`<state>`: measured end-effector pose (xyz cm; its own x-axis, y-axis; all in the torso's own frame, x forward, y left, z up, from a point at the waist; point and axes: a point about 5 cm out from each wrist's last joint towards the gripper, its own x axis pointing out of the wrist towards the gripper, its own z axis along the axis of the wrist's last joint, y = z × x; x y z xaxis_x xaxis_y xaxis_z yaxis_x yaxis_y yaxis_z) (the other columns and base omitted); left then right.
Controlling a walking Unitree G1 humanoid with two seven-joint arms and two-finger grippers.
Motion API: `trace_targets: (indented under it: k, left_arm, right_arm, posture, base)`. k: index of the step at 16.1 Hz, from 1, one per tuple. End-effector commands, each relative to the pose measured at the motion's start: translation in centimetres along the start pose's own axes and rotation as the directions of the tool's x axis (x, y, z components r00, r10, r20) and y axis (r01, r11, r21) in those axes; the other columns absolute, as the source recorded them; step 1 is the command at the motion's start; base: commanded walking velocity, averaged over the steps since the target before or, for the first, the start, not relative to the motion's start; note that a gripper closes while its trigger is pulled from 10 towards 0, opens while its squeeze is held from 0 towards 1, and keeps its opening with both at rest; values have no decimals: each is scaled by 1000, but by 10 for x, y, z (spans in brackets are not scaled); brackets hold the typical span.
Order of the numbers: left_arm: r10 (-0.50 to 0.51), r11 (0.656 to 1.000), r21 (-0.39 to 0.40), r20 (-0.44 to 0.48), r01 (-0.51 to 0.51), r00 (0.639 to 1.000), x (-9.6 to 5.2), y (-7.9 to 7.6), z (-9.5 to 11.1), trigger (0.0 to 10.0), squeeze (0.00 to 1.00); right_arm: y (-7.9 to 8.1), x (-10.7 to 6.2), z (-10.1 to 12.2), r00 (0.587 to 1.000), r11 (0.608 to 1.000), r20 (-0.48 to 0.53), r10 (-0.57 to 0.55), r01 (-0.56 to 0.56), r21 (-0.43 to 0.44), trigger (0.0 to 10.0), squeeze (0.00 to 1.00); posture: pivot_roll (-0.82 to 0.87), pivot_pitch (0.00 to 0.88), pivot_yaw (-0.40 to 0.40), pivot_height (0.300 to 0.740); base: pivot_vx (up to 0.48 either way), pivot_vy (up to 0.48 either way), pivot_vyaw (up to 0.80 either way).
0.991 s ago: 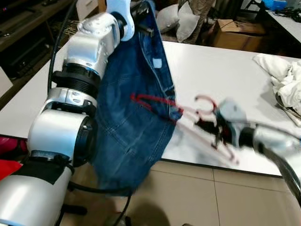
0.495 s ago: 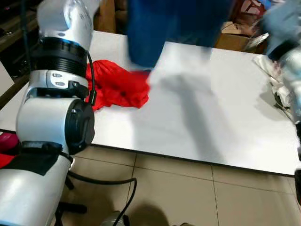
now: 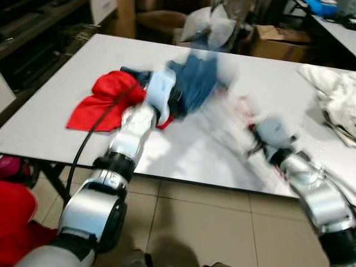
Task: Hang hanger
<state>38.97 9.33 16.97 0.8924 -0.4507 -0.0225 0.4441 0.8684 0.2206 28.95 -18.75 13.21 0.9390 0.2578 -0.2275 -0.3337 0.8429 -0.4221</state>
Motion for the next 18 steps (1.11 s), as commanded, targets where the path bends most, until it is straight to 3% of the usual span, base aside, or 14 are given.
trace_targets:
  k: [1, 3, 5, 8, 9, 11, 12, 13, 14, 15, 18]
  left_arm:
    - [86, 995, 43, 58, -89, 995, 2, 14, 17, 10000, 0]
    - [153, 987, 39, 79, -156, 985, 1, 33, 27, 10000, 0]
    - [195, 976, 73, 118, -204, 974, 1, 50, 42, 10000, 0]
    - [291, 934, 157, 189, -321, 938, -6, 78, 65, 10000, 0]
    - [284, 916, 231, 198, -327, 938, -10, 84, 67, 10000, 0]
    - [141, 934, 318, 98, -165, 985, -14, 78, 46, 10000, 0]
    - [41, 931, 364, 4, -40, 999, -19, 70, 24, 10000, 0]
    - [-59, 929, 359, -96, 90, 994, -27, 65, 3, 10000, 0]
    - [-70, 925, 365, -114, 108, 991, -30, 66, -1, 10000, 0]
    - [-75, 916, 377, -165, 133, 983, -35, 70, -9, 10000, 1000]
    - [-135, 898, 370, -281, 237, 950, -56, 92, -15, 10000, 1000]
  right_arm:
    - [4, -10, 13, 997, 999, 58, 50, -50, -13, 10000, 0]
    - [3, -21, 16, 994, 997, 73, 77, -77, 3, 10000, 0]
    - [5, -32, 25, 979, 984, 97, 177, -176, -20, 10000, 0]
    - [21, -56, 27, 917, 916, 42, 396, -391, -92, 10000, 0]
    - [23, -63, 24, 900, 896, 8, 436, -434, -95, 10000, 0]
    - [28, -75, 20, 862, 858, -35, 506, -507, -80, 10000, 0]
    - [29, -85, 18, 829, 826, -68, 555, -559, -70, 10000, 0]
    - [27, -96, 17, 795, 794, -101, 598, -605, -63, 10000, 0]
    - [26, -98, 17, 790, 790, -106, 604, -611, -58, 10000, 0]
    - [21, -101, 18, 784, 785, -109, 611, -618, -49, 10000, 0]
    - [3, -109, 37, 800, 800, -37, 599, -600, -21, 10000, 0]
  posture:
    - [-44, 0, -34, 740]
    - [-49, 2, -25, 740]
    - [-50, 0, -25, 740]
    - [-49, 0, -28, 740]
    - [-47, 0, -31, 740]
    - [-42, 1, -34, 740]
    - [-42, 3, -35, 740]
    - [-41, 5, -36, 740]
    - [-42, 5, -36, 740]
    - [-42, 5, -36, 740]
    - [-44, 0, -33, 740]
  base:
    - [0, 0, 0]
    - [0, 0, 0]
    - [0, 0, 0]
    - [0, 0, 0]
    - [0, 0, 0]
    - [0, 0, 0]
    - [0, 0, 0]
    - [0, 0, 0]
    - [0, 0, 0]
    - [0, 0, 0]
    - [0, 0, 0]
